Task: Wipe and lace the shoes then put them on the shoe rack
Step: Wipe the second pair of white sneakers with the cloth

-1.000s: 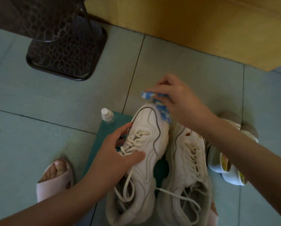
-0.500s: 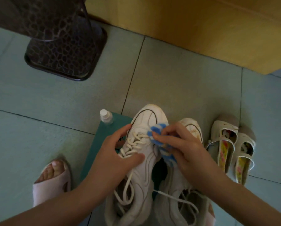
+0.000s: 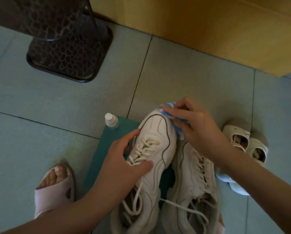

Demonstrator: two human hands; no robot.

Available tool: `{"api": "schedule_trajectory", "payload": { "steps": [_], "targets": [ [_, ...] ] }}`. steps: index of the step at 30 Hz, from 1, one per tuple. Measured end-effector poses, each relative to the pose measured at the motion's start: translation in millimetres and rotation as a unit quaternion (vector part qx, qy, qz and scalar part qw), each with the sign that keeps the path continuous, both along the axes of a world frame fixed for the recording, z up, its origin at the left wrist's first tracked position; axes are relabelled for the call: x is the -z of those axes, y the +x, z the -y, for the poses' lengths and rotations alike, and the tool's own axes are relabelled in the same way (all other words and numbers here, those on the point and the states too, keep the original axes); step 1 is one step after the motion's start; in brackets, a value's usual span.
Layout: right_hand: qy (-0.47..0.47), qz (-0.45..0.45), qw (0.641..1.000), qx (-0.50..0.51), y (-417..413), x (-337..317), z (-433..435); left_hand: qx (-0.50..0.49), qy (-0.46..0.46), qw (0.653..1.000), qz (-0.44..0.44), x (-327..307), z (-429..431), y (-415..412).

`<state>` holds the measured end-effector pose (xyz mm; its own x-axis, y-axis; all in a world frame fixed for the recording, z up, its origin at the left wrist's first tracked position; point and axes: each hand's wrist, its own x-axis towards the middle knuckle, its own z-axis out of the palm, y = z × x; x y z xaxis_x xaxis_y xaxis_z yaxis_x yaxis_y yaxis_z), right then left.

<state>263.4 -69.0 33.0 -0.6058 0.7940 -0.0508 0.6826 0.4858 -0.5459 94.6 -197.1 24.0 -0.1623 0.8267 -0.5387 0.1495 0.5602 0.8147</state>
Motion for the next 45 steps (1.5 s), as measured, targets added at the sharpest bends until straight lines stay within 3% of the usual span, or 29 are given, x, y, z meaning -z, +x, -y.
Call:
{"api": "schedule_trajectory", "payload": {
  "steps": [8,15,25,31,37,45],
  "targets": [
    [-0.053,-0.001,0.998,0.016,-11.2,5.4,24.9,0.052,0.009,0.997,-0.062,-3.2,11.4,-15.4],
    [-0.101,-0.014,0.992,0.072,-12.7,3.6,36.6,0.041,0.029,0.991,-0.122,1.8,12.2,5.9],
    [-0.101,0.107,0.987,0.064,-21.9,13.1,20.1,0.039,0.027,0.991,-0.126,9.8,12.5,7.2],
    [-0.045,0.02,0.985,0.166,-12.4,-3.8,-7.4,0.043,0.034,0.991,-0.12,7.8,13.7,6.2],
    [-0.122,0.05,0.986,0.1,-23.8,9.0,14.4,0.038,0.037,0.992,-0.111,7.8,13.4,6.8],
    [-0.093,0.021,0.993,0.071,-19.8,8.3,29.5,0.031,0.036,0.992,-0.12,6.4,11.3,8.8]
  ]
}}
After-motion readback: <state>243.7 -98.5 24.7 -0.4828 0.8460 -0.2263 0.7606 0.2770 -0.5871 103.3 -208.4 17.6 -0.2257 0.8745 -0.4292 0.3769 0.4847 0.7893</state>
